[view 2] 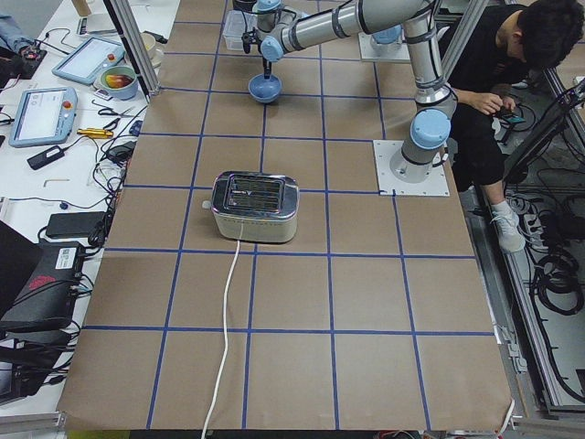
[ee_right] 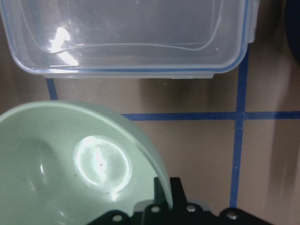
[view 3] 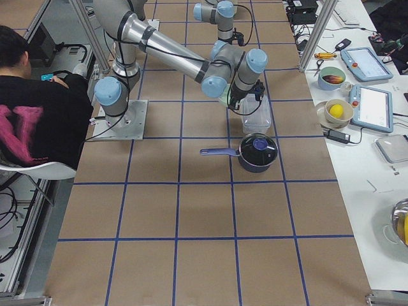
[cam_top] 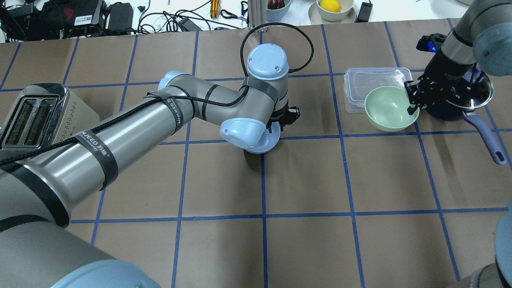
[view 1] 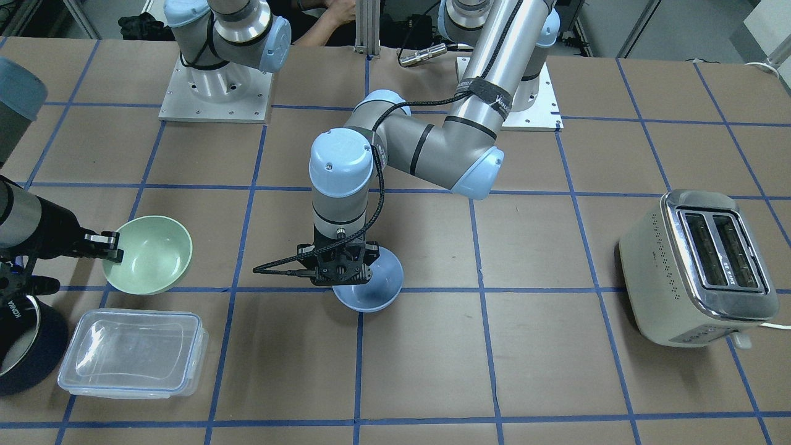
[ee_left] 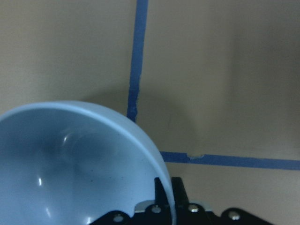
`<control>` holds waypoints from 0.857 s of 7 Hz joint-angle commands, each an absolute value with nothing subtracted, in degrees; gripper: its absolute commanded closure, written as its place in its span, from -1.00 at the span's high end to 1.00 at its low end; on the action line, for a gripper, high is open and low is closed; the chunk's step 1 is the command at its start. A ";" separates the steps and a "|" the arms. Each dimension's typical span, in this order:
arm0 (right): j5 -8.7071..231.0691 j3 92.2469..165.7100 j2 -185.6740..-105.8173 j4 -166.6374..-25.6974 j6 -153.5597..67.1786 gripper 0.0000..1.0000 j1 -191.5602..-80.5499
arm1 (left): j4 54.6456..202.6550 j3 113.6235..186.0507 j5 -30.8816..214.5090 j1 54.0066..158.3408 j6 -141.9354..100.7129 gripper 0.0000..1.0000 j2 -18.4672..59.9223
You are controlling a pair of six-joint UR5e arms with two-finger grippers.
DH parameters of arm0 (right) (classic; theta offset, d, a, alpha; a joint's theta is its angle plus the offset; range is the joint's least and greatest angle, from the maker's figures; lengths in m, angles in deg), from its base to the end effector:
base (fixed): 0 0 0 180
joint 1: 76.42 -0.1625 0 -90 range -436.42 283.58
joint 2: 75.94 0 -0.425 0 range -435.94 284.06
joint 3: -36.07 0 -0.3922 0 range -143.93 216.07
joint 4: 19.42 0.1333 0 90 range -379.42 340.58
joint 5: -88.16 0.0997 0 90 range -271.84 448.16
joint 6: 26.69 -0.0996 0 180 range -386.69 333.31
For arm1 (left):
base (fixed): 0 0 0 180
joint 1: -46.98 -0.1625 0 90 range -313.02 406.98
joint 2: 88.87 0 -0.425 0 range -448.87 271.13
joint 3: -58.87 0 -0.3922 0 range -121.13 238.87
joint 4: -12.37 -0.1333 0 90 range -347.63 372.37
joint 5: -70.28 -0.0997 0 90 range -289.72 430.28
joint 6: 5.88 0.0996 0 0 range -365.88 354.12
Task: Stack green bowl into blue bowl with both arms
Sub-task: 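Lift and carry the blue bowl toward the table center with the left gripper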
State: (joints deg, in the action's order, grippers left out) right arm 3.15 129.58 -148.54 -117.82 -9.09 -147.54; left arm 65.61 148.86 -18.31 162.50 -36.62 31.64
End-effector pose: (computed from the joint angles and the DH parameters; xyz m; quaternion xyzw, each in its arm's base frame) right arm -0.0499 -0.5846 0.3096 0.0158 0.9930 0.0898 0.0752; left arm -0.4084 -0.5404 0.2415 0.0448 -0.9974 0.0424 0.0366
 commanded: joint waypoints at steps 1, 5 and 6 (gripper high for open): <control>3.61 129.32 -149.76 -118.20 -9.63 -1.00 -151.72 | 68.59 148.07 -17.79 160.73 -34.55 1.00 29.10; 7.99 129.76 -149.07 -125.56 -20.65 -1.00 -164.45 | 89.23 148.43 -17.87 136.69 -3.57 1.00 15.84; 10.79 130.02 -147.93 -129.16 -26.63 -1.00 -167.88 | 91.02 148.69 -18.74 135.58 -2.29 1.00 12.68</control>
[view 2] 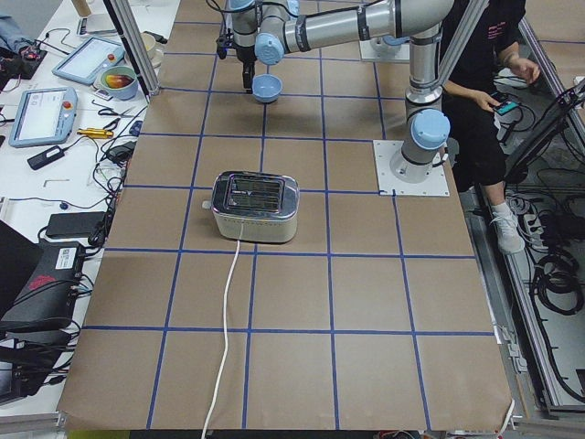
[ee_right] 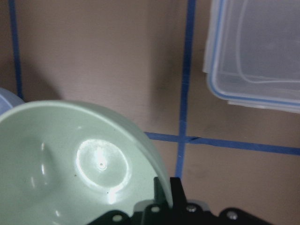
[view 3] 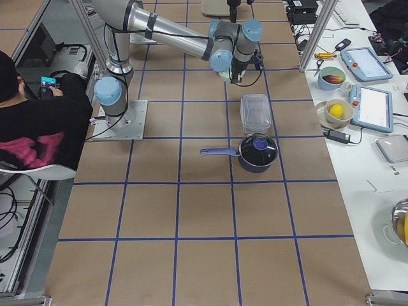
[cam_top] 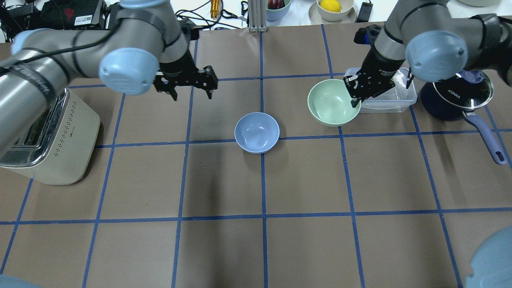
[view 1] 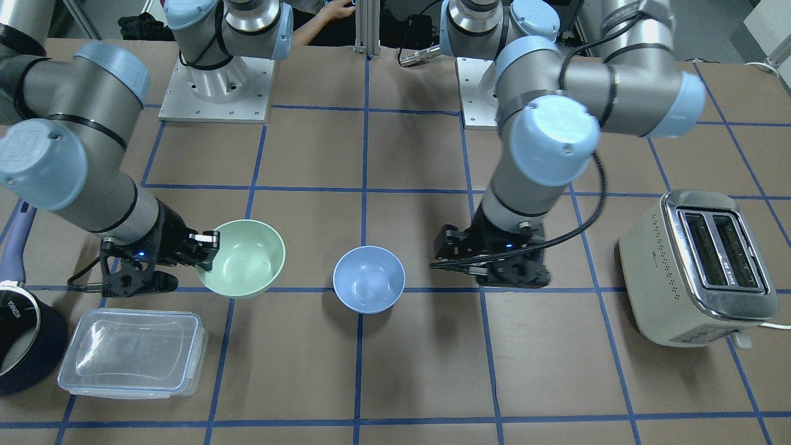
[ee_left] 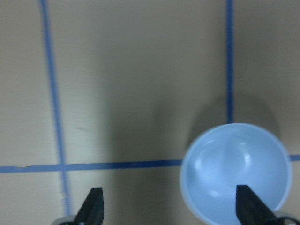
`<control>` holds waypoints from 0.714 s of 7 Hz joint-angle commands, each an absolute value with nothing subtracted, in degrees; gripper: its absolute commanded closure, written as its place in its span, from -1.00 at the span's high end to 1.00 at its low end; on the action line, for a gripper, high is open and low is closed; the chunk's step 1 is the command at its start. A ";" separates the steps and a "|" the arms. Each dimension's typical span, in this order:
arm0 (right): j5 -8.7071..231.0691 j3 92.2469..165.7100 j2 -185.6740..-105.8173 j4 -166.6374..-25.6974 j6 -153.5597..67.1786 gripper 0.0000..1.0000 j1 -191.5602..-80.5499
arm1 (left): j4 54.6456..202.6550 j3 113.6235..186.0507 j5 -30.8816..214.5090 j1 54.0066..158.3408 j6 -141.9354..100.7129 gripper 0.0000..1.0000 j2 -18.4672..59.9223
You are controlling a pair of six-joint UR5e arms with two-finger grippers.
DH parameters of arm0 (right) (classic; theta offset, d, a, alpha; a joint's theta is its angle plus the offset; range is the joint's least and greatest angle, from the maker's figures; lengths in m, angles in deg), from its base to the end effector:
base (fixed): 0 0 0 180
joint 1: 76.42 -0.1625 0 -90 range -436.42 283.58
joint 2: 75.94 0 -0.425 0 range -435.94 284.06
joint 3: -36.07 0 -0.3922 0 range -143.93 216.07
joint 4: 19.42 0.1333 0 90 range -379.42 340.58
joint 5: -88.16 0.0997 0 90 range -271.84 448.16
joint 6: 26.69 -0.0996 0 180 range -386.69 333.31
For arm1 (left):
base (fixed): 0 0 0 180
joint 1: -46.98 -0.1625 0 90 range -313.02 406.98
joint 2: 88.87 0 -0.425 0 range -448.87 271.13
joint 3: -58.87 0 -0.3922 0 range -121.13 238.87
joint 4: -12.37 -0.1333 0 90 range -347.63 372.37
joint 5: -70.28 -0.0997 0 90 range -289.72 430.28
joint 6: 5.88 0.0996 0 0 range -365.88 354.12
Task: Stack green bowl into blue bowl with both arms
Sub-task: 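Release the blue bowl with the left gripper while the right lifts the green bowl, then lower the green bowl into the blue bowl with the right gripper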
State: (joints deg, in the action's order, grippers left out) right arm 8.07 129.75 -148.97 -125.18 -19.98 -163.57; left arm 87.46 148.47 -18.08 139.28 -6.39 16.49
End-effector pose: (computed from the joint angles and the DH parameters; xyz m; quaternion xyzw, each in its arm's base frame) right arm 0.1213 -0.5888 0.3244 -0.0298 0.9949 0.0352 0.0895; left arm -0.1598 -0.5852 0.3714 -0.0156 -0.9998 -0.0008 0.0143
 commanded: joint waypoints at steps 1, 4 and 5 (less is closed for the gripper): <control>11.69 130.03 -145.66 -133.29 -29.82 -1.00 -171.05 | 92.60 148.78 -19.45 135.75 -2.36 1.00 8.12; 13.80 129.93 -142.91 -137.19 -37.23 -1.00 -176.09 | 100.97 151.05 -19.28 136.28 -2.20 1.00 -3.24; 13.80 130.03 -142.13 -137.02 -37.41 -1.00 -176.96 | 99.92 151.41 -19.28 136.36 -2.54 1.00 -2.22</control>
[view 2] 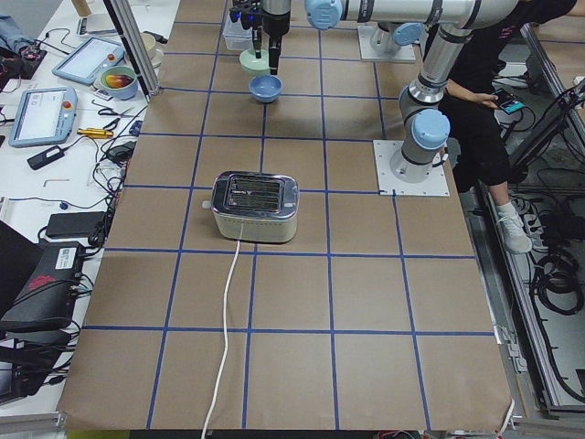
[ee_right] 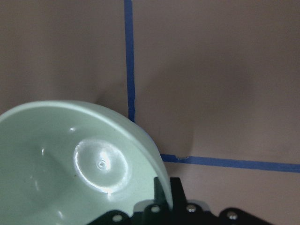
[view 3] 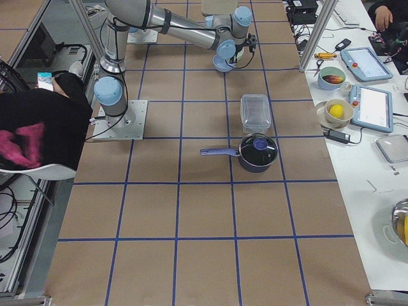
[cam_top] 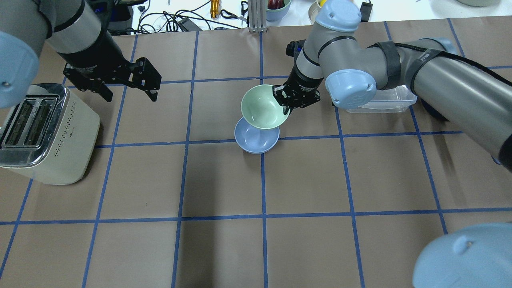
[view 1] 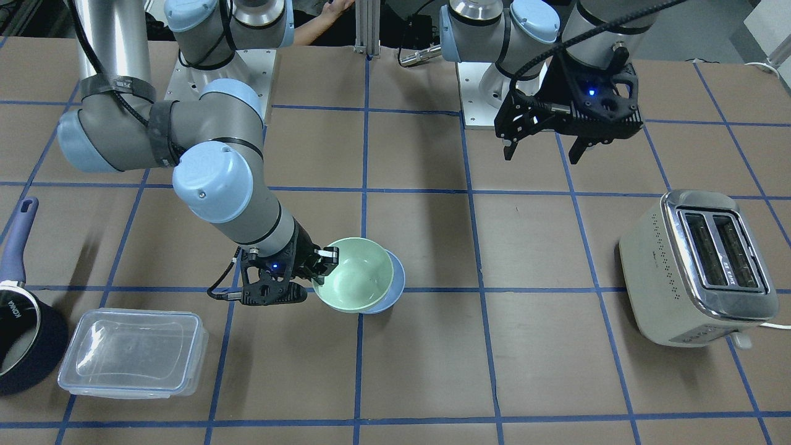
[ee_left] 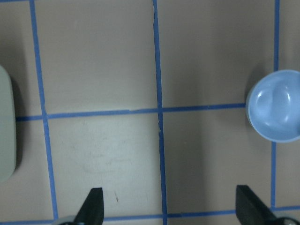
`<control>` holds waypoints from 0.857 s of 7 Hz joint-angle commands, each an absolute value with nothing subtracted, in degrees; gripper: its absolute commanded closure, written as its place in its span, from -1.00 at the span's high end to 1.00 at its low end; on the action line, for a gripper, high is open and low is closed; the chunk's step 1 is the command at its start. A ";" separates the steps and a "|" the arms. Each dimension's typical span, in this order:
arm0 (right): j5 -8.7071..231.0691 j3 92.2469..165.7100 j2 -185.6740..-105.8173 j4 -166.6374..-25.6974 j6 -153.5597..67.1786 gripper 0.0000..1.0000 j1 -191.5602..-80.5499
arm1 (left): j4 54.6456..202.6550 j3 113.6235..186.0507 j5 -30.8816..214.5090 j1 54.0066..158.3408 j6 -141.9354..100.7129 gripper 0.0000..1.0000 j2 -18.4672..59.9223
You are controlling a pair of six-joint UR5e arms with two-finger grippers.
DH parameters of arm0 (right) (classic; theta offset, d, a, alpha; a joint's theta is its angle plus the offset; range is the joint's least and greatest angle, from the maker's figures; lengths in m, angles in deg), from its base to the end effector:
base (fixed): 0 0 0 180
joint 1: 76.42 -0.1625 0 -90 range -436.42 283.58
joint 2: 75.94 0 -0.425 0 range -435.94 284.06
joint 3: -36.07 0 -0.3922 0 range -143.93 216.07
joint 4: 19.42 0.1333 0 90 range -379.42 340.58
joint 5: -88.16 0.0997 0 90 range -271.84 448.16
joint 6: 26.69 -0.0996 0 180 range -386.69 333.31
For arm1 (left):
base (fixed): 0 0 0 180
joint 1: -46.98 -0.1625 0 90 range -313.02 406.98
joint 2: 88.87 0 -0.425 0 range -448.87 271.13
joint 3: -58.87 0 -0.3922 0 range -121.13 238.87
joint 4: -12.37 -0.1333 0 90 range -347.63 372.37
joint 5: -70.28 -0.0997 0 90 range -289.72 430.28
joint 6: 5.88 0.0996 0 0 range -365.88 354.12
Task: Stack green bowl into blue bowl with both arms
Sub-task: 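Lower the green bowl into the blue bowl with the right gripper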
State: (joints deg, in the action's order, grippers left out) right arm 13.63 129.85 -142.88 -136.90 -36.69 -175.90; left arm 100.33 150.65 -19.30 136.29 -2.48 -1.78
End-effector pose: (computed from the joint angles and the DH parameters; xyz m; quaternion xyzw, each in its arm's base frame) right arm 0.2593 -0.5824 0.2816 0.0037 0.9909 0.0173 0.1336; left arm -0.1283 -0.4772 0.5008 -0.0237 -0.9993 0.0278 0.0027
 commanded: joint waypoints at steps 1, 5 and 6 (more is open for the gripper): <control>13.89 130.03 -140.90 -137.37 -38.02 -1.00 -178.01 | 95.65 151.24 -19.28 136.28 -2.37 1.00 -1.60; 12.75 130.46 -139.75 -136.75 -40.75 -0.03 -178.73 | 95.25 151.59 -20.16 135.92 -2.28 1.00 -1.68; 12.66 130.29 -140.09 -137.19 -40.32 0.99 -178.64 | 95.43 151.59 -20.16 135.92 -2.28 1.00 -1.77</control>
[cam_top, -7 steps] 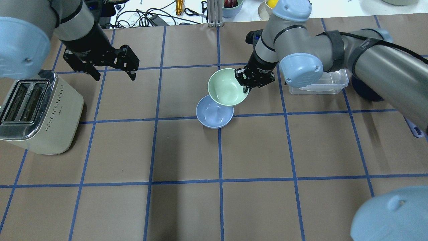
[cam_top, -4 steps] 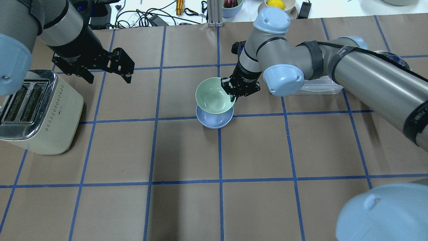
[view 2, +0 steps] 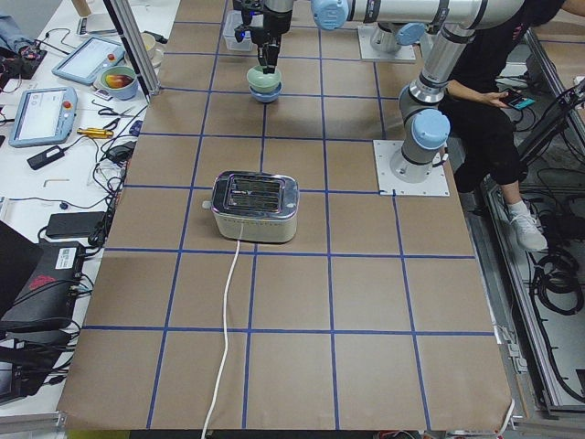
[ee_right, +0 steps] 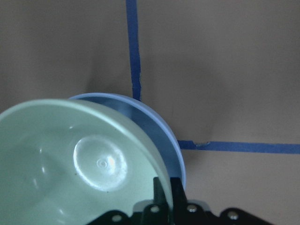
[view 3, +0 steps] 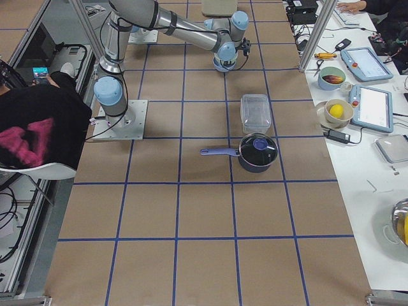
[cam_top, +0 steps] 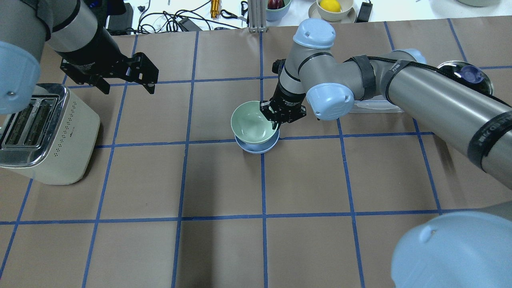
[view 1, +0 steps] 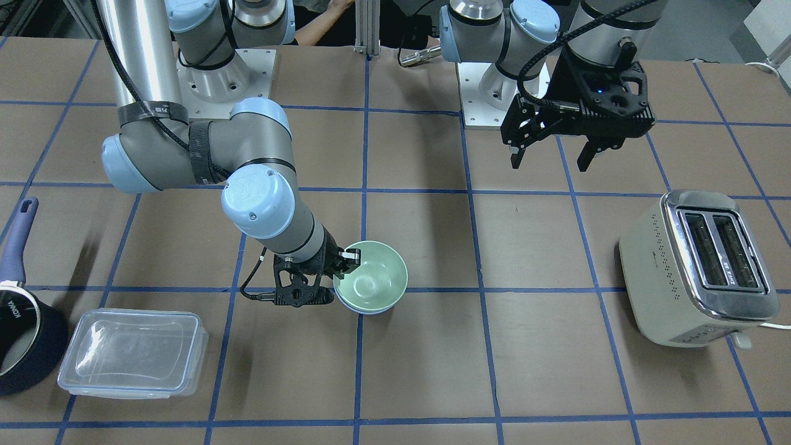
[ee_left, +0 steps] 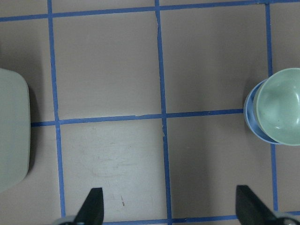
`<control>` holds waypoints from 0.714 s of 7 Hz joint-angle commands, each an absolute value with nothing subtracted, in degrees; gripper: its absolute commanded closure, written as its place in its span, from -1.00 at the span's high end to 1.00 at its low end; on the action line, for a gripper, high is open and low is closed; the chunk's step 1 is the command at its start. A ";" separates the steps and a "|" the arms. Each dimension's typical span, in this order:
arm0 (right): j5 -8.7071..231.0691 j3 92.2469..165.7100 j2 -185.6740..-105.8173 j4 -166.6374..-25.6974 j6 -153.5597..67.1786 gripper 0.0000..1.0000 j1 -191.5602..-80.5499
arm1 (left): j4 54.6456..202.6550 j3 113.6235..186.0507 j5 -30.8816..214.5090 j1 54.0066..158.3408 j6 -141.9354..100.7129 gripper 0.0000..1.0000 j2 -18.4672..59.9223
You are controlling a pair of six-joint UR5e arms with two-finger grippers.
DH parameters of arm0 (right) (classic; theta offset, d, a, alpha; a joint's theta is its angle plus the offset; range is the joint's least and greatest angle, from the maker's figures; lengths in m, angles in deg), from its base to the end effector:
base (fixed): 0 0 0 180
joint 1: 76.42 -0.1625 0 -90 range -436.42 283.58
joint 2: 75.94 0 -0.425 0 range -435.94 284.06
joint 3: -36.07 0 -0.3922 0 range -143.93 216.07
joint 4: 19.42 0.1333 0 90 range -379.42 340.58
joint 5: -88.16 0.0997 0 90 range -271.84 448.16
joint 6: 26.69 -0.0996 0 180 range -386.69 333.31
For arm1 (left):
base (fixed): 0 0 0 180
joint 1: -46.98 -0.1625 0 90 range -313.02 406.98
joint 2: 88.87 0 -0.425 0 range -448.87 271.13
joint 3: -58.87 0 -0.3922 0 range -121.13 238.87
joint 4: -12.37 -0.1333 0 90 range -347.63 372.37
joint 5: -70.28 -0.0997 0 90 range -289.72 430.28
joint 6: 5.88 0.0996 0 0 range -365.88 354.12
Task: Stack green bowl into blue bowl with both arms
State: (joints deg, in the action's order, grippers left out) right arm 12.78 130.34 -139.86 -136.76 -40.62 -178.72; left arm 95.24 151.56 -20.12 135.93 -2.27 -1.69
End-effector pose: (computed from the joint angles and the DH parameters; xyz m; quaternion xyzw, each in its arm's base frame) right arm 0.2868 -0.5718 0.2446 0.0174 0.9914 0.0542 0.1180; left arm -0.1237 -0.4851 0.5017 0.0221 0.9977 -0.0631 0.0061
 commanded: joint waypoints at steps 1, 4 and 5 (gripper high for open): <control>12.66 129.51 -140.36 -136.67 -40.66 1.00 -178.12 | 95.43 151.51 -20.16 135.92 -2.63 1.00 -1.94; 4.53 125.03 -150.60 -123.45 -39.53 1.00 -170.77 | 95.60 151.68 -20.16 136.01 -2.89 1.00 -1.94; 2.66 125.19 -153.95 -120.35 -35.52 1.00 -168.12 | 95.95 151.77 -20.16 136.01 -2.89 1.00 -2.03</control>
